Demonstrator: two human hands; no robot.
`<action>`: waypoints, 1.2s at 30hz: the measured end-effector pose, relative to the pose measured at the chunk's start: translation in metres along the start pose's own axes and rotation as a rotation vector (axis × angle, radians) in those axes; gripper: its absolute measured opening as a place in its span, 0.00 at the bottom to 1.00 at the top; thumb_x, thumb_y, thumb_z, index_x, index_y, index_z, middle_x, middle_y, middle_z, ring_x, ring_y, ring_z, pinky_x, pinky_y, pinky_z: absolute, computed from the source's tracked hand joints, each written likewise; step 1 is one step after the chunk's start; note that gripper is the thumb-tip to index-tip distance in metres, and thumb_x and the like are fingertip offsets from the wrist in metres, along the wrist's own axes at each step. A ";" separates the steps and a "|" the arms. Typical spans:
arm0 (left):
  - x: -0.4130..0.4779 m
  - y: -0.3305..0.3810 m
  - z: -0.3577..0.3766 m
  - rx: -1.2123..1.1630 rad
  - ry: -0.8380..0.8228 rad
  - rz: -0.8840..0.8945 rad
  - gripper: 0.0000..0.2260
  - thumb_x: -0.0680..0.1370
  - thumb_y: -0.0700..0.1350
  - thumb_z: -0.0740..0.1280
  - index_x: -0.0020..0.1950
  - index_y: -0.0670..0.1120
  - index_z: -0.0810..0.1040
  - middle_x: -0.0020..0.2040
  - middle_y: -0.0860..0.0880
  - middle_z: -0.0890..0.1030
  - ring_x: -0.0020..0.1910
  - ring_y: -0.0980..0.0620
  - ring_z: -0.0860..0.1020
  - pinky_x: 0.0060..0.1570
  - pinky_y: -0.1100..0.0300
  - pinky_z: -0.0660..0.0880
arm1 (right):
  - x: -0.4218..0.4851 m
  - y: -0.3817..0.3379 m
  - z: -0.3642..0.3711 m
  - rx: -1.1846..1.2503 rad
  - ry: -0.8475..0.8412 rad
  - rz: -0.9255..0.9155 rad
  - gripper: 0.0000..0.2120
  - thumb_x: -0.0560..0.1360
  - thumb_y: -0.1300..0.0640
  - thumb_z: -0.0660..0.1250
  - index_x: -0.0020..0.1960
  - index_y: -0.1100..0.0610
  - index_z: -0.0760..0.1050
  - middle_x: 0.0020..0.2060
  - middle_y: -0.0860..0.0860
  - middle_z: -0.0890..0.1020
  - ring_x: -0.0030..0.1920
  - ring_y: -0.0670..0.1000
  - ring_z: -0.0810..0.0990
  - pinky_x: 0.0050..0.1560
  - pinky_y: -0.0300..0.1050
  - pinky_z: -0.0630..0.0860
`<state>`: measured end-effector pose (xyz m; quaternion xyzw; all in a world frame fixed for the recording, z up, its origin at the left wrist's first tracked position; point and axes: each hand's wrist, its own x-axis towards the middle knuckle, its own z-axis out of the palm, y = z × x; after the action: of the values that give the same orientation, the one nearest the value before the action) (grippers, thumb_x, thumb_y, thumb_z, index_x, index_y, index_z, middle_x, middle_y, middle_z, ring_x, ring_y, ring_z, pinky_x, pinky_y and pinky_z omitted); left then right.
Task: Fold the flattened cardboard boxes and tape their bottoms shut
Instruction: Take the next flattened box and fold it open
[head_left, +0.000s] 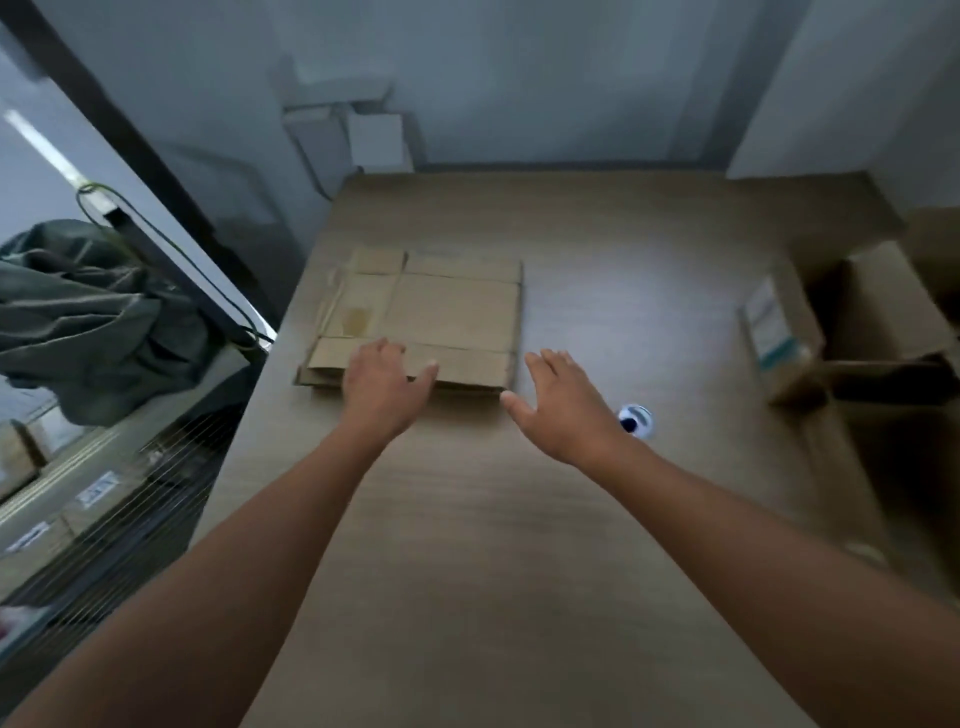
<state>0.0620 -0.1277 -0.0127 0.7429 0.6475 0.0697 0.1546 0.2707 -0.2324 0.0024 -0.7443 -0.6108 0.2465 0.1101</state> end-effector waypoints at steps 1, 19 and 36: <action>0.023 -0.023 -0.003 -0.035 0.008 -0.038 0.32 0.80 0.63 0.62 0.75 0.41 0.69 0.75 0.38 0.68 0.75 0.39 0.63 0.75 0.45 0.60 | 0.023 -0.011 0.009 0.030 0.005 0.027 0.35 0.83 0.40 0.58 0.82 0.57 0.53 0.81 0.56 0.55 0.82 0.56 0.50 0.80 0.53 0.51; 0.127 -0.088 -0.003 -0.327 -0.139 -0.151 0.49 0.71 0.77 0.61 0.80 0.44 0.59 0.78 0.40 0.61 0.77 0.39 0.59 0.74 0.39 0.60 | 0.132 -0.060 0.047 0.517 0.339 0.401 0.39 0.79 0.43 0.66 0.82 0.52 0.52 0.76 0.53 0.58 0.74 0.56 0.66 0.68 0.54 0.70; -0.206 -0.079 -0.058 -1.181 -0.342 0.233 0.39 0.69 0.53 0.69 0.79 0.63 0.61 0.75 0.54 0.67 0.68 0.55 0.72 0.52 0.66 0.77 | -0.186 -0.064 0.027 1.132 0.440 0.265 0.29 0.73 0.28 0.62 0.73 0.32 0.66 0.72 0.50 0.71 0.71 0.54 0.72 0.72 0.64 0.67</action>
<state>-0.0613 -0.3134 0.0362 0.5986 0.3806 0.3122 0.6319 0.1778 -0.4002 0.0526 -0.6733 -0.2508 0.3846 0.5795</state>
